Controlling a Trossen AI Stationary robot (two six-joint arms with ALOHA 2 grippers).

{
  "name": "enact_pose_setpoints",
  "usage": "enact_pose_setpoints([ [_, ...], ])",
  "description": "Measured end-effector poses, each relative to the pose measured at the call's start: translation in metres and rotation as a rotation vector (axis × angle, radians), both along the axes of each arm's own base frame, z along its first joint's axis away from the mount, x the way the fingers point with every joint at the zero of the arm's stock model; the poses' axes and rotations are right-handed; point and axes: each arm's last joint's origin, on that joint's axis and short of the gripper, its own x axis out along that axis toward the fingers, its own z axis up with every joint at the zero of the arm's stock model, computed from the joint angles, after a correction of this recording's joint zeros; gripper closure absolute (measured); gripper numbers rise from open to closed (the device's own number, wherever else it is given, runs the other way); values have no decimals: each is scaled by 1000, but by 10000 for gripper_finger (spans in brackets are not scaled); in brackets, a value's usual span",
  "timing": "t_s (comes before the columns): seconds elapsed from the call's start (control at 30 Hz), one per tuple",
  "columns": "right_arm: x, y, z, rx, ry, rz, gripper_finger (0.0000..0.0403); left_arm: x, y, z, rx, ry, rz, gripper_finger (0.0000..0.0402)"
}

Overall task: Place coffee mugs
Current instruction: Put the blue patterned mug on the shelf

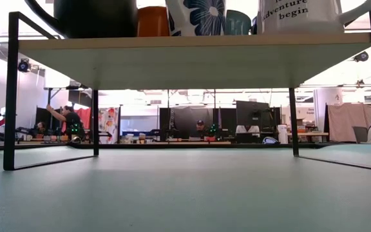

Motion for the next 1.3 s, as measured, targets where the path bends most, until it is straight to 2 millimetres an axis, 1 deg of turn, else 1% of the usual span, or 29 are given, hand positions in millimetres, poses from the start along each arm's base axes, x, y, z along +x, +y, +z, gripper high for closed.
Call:
enact_pose_setpoints([
  [0.1,0,-17,19,58,38,54,347,0,0,0,0,0,0,341],
  [0.23,-4,-40,45,94,60,132,320,0,0,0,0,0,0,341],
  [0.33,-7,-56,58,101,103,206,295,0,0,0,0,0,-1,341],
  [0.4,-6,-64,62,109,138,260,279,0,0,0,0,0,-1,341],
  [0.53,-2,-72,62,37,219,393,261,0,0,0,0,0,0,341],
  [0.67,1,-77,61,-31,287,519,259,0,0,0,-6,0,7,341],
  [1.0,6,-89,62,-236,393,723,266,3,3,2,-37,-62,183,341],
  [1.1,8,-94,62,-249,409,749,266,3,4,2,-54,-72,219,341],
  [1.23,11,-99,60,-205,425,797,266,4,3,2,-63,-76,229,341],
  [1.3,13,-99,57,-212,441,816,268,4,3,2,-57,-80,238,341],
])
